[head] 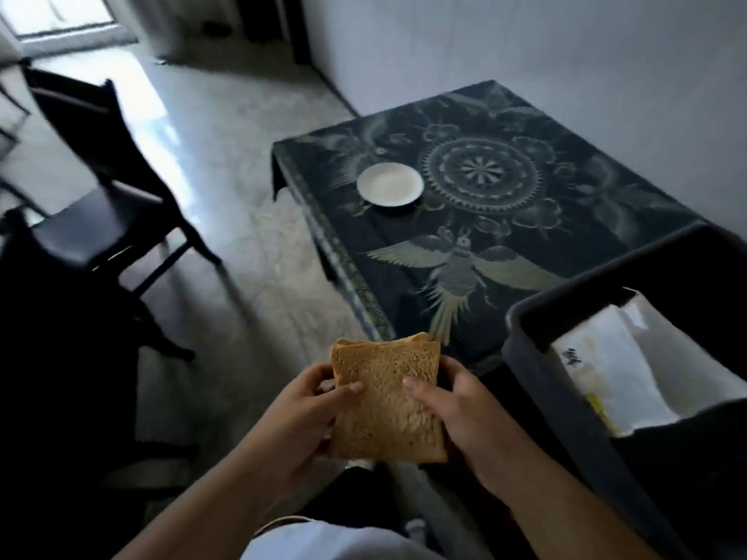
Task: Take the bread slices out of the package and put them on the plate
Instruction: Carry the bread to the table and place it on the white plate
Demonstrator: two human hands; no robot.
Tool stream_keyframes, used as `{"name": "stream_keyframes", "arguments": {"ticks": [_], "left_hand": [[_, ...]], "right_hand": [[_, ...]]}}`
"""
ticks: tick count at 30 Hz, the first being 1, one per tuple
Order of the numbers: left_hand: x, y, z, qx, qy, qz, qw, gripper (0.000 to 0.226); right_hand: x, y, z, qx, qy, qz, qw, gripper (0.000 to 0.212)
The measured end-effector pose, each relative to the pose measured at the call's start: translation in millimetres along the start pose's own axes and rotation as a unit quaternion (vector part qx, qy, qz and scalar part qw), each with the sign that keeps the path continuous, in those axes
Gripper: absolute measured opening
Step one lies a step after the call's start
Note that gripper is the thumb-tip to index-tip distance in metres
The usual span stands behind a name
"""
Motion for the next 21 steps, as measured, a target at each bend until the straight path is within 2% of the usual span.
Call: {"name": "stream_keyframes", "arguments": {"ticks": [3,6,9,11,17,21], "left_hand": [[-20.6,27.3,-44.8,0.062,0.039,0.004,0.997,0.042],[-35.4,54.5,-85.6,0.112,0.065,0.009,0.992,0.035],[-48.5,78.7,-128.2,0.145,0.104,0.015,0.984,0.043],[-52.1,87.0,-141.5,0.147,0.123,0.009,0.981,0.049],[-55.7,112.4,-206.1,0.180,0.144,0.019,0.973,0.029],[-50.1,119.7,-244.8,0.183,0.144,0.034,0.972,0.029]], "right_hand": [[12.2,-5.7,46.7,-0.079,0.033,0.034,0.996,0.022],[23.6,-4.7,91.6,-0.133,0.060,0.063,0.987,0.024],[29.5,-1.1,138.4,-0.178,0.084,0.074,0.978,0.028],[29.6,-3.1,154.8,-0.183,0.079,0.070,0.977,0.030],[34.0,-4.5,223.3,-0.212,0.075,0.070,0.972,0.032],[32.5,-7.8,260.7,-0.227,0.085,0.068,0.968,0.034]]}}
Point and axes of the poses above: each hand's wrist, its own y-axis away from the middle knuckle, its own z-axis out of the palm, x = y × z, the point moved 6 cm from there along -y, towards the middle knuckle, and after that the axes turned 8 degrees about -z, right-handed, at the moved point
